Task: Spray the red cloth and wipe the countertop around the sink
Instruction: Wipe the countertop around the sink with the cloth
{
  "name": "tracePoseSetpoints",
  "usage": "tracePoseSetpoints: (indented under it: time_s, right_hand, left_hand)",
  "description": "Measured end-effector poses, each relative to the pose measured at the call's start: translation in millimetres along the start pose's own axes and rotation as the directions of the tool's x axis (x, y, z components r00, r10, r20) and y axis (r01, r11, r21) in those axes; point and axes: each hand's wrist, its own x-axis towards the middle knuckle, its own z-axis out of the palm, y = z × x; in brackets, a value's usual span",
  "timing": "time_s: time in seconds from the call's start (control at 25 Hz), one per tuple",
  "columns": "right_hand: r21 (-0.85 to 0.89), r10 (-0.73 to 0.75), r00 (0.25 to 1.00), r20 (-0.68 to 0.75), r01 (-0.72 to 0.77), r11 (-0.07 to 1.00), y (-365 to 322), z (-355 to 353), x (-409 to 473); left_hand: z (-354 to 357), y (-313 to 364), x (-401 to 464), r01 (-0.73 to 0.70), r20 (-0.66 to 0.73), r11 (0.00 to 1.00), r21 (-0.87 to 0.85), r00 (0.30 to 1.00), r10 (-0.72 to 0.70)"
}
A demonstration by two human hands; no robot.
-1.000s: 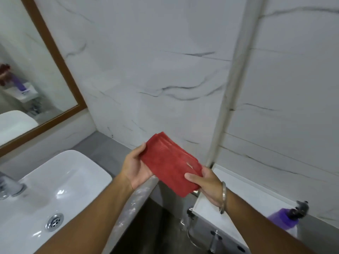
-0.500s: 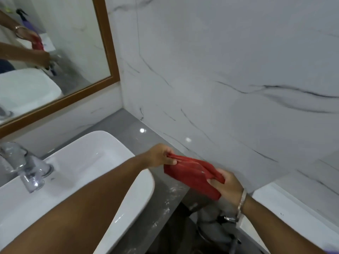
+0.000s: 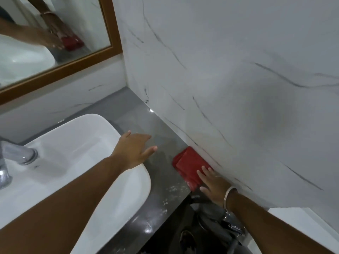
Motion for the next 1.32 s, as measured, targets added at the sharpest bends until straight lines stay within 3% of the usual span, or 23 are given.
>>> tracePoseSetpoints:
  time_s: [0.08, 0.28, 0.44, 0.52, 0.6, 0.68, 0.72, 0.8, 0.88, 0.92, 1.0, 1.04, 1.12, 1.2, 1.28, 1.32]
  right_hand:
    - [-0.096, 0.004, 0.996, -0.089, -0.012, 0.995, -6.8, 7.0, 13.9]
    - [-0.203, -0.157, 0.934, -0.321, 0.094, 0.975, -25.3, 12.3, 46.0]
    - [-0.096, -0.172, 0.891, -0.42, 0.145, 0.985, -70.2, -0.1, 81.8]
    - [-0.153, -0.407, 0.842, -0.355, 0.377, 0.914, -98.7, 24.7, 73.1]
    - [-0.309, -0.679, 0.712, -0.178, 0.615, 0.726, -94.3, 53.6, 43.1]
    - [-0.394, -0.744, 0.648, -0.162, 0.649, 0.651, -48.6, 47.4, 36.1]
    - [-0.41, -0.686, 0.694, -0.22, 0.572, 0.71, -30.1, 36.7, 42.2]
    - [-0.295, -0.398, 0.832, -0.387, 0.297, 0.908, -22.0, 5.8, 68.8]
    - [-0.137, -0.195, 0.89, -0.412, 0.151, 0.979, -66.4, -5.3, 91.9]
    - [-0.162, -0.237, 0.893, -0.383, 0.188, 0.969, -96.6, 6.5, 94.9]
    - [-0.31, -0.529, 0.815, -0.235, 0.453, 0.836, -129.2, 48.7, 76.8]
    - [-0.333, -0.641, 0.752, -0.153, 0.571, 0.75, -118.6, 59.8, 61.4]
    - [-0.365, -0.719, 0.67, -0.184, 0.633, 0.683, -67.1, 49.3, 53.8]
    - [-0.375, -0.562, 0.763, -0.318, 0.443, 0.814, -28.2, 19.9, 69.2]
    - [-0.19, -0.244, 0.862, -0.444, 0.176, 0.966, -36.4, -10.3, 93.3]
    - [-0.106, -0.147, 0.876, -0.459, 0.111, 0.988, -60.3, -10.4, 100.5]
  left_hand:
    - [12.5, 1.9, -0.2, 0.014, -0.052, 0.994, 0.105, 0.999, -0.008]
    - [27.7, -4.1, 6.0, 0.042, -0.163, 0.994, 0.097, 0.986, -0.026]
    - [33.4, -6.5, 7.0, 0.053, -0.199, 0.991, 0.121, 0.98, -0.028]
    - [31.6, -5.1, 6.9, 0.058, -0.206, 0.99, 0.127, 0.978, -0.03]
    - [29.0, -3.6, 5.4, 0.071, -0.192, 0.99, 0.119, 0.98, -0.047]
    - [28.0, -2.2, 5.3, 0.081, -0.186, 0.988, 0.131, 0.981, -0.056]
    - [27.9, -1.7, 5.2, 0.083, -0.182, 0.987, 0.136, 0.982, -0.057]
    - [28.1, -2.5, 5.9, 0.088, -0.182, 0.987, 0.134, 0.981, -0.063]
    - [28.5, -2.0, 6.4, 0.089, -0.175, 0.985, 0.146, 0.983, -0.063]
    - [28.6, -2.2, 6.5, 0.096, -0.174, 0.983, 0.156, 0.982, -0.069]
    - [28.8, -2.3, 6.2, 0.1, -0.163, 0.981, 0.169, 0.984, -0.072]
    - [29.0, -2.0, 6.1, 0.1, -0.16, 0.98, 0.171, 0.984, -0.073]
    - [28.0, -2.2, 5.6, 0.103, -0.165, 0.979, 0.178, 0.984, -0.073]
    - [27.6, -1.7, 5.5, 0.098, -0.163, 0.978, 0.186, 0.984, -0.068]
    - [27.6, -1.9, 5.5, 0.103, -0.16, 0.976, 0.19, 0.984, -0.073]
    - [27.5, -1.8, 5.7, 0.101, -0.154, 0.976, 0.194, 0.986, -0.071]
